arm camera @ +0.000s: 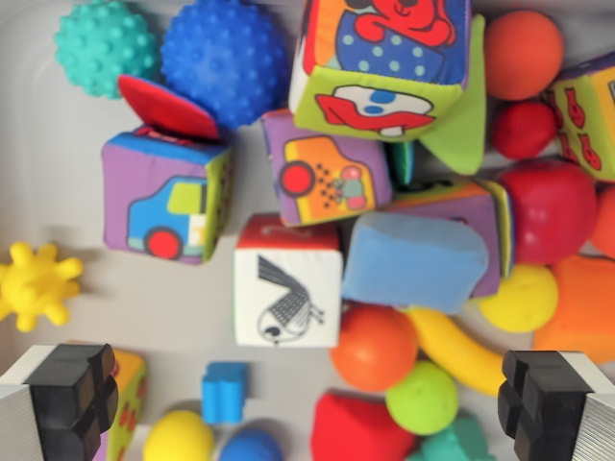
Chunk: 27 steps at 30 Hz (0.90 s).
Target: Pick an object from the bin
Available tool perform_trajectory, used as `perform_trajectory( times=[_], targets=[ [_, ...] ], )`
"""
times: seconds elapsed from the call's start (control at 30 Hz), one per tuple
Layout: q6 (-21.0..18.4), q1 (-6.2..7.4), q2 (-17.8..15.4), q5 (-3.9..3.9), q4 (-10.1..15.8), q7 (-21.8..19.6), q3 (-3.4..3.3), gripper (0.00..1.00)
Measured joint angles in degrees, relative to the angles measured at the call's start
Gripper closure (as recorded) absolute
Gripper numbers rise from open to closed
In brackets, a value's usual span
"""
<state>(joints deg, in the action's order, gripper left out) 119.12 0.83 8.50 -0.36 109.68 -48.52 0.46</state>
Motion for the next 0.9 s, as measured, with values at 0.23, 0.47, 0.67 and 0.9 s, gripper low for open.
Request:
perform_trajectory(
  times=[0.23,0.47,0.67,0.9],
  targets=[
    [0.0,0.00,0.0,0.00,0.0,0.0,0.00,0.00],
    [0.0,0.00,0.0,0.00,0.0,0.1,0.00,0.00],
    [0.0,-0.01,0.0,0.00,0.0,0.5,0.00,0.00],
    [0.0,-0.08,0.0,0.00,0.2,1.8,0.00,0.00]
  ],
)
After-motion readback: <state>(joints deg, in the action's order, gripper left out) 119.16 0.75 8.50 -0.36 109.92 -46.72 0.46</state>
